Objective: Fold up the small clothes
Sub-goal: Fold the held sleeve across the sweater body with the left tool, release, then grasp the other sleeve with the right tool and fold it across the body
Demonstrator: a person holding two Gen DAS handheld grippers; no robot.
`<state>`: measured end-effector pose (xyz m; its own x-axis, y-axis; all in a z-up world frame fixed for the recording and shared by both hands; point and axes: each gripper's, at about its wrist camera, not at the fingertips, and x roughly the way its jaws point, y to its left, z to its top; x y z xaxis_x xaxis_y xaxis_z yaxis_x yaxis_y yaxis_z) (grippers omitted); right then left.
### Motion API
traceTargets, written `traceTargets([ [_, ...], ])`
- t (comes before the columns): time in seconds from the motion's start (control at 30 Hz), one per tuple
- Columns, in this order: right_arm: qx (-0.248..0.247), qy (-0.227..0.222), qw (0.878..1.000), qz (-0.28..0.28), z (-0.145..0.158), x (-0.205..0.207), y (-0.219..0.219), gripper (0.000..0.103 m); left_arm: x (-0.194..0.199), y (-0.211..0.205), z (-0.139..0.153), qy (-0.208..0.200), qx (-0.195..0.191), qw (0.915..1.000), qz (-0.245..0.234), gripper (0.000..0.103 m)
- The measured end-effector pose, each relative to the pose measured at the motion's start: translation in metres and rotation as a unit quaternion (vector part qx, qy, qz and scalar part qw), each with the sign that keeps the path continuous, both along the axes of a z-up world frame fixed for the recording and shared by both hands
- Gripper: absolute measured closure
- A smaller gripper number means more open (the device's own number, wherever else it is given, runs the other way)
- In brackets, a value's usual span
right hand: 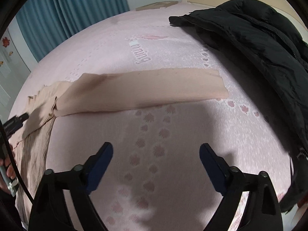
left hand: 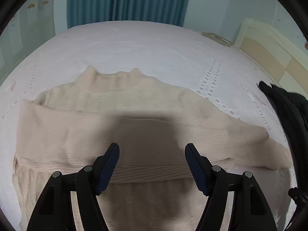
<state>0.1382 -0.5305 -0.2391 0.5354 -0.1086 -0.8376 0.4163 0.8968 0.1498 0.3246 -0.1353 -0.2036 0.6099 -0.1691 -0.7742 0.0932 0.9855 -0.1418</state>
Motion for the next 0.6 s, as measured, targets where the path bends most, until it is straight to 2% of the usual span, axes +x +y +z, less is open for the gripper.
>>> traceTargets([
  [0.1, 0.013, -0.004, 1.0, -0.006, -0.008, 0.007, -0.014, 0.026, -0.002, 0.011, -0.005, 0.001, 0.0, 0.9999, 0.011, 0.034],
  [0.2, 0.05, -0.008, 0.999, -0.018, -0.02, 0.017, -0.032, 0.033, -0.005, 0.019, -0.008, 0.003, -0.007, 0.9999, 0.015, 0.034],
  [0.43, 0.075, -0.037, 0.995, -0.047, -0.028, 0.039, -0.055, 0.037, -0.009, 0.027, -0.005, -0.031, 0.027, 0.9987, 0.029, 0.034],
  [0.53, 0.07, -0.039, 0.995, -0.063, -0.029, 0.048, -0.063, 0.046, -0.011, 0.037, -0.002, -0.039, 0.034, 0.9981, 0.035, 0.034],
  [0.6, 0.062, -0.036, 0.995, -0.071, -0.029, 0.053, -0.07, 0.059, -0.012, 0.051, 0.001, -0.042, 0.035, 0.9974, 0.048, 0.034],
])
